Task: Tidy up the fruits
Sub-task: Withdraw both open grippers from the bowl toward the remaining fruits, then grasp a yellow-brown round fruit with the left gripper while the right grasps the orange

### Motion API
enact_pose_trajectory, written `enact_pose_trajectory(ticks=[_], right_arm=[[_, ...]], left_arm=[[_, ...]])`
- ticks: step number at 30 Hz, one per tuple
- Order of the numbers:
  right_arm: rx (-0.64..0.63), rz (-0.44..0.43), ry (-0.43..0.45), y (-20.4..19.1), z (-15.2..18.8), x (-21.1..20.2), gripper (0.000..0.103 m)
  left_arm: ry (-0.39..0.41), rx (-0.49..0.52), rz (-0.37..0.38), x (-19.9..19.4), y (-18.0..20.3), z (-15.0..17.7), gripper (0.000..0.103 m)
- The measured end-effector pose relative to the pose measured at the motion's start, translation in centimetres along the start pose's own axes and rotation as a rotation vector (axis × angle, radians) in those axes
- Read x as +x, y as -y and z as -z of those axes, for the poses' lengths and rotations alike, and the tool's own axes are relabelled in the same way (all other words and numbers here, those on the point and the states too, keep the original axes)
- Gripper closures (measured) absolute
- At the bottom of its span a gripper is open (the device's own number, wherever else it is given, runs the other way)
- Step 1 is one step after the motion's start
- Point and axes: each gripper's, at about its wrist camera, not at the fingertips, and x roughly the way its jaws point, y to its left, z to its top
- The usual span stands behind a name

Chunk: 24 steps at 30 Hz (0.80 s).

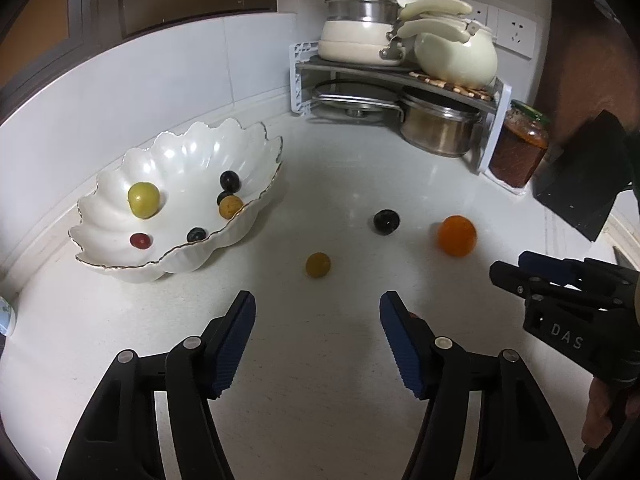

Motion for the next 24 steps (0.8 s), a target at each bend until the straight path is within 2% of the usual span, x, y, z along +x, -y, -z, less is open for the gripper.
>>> enact_pose_trajectory(ticks=[24], right_arm=[[0.053,-0.029,-0.024,1.0,-2.2,5.5,0.066]], left_arm=[[-0.058,-0.025,0.037,6.9,-0.7,-2.0,0.052]])
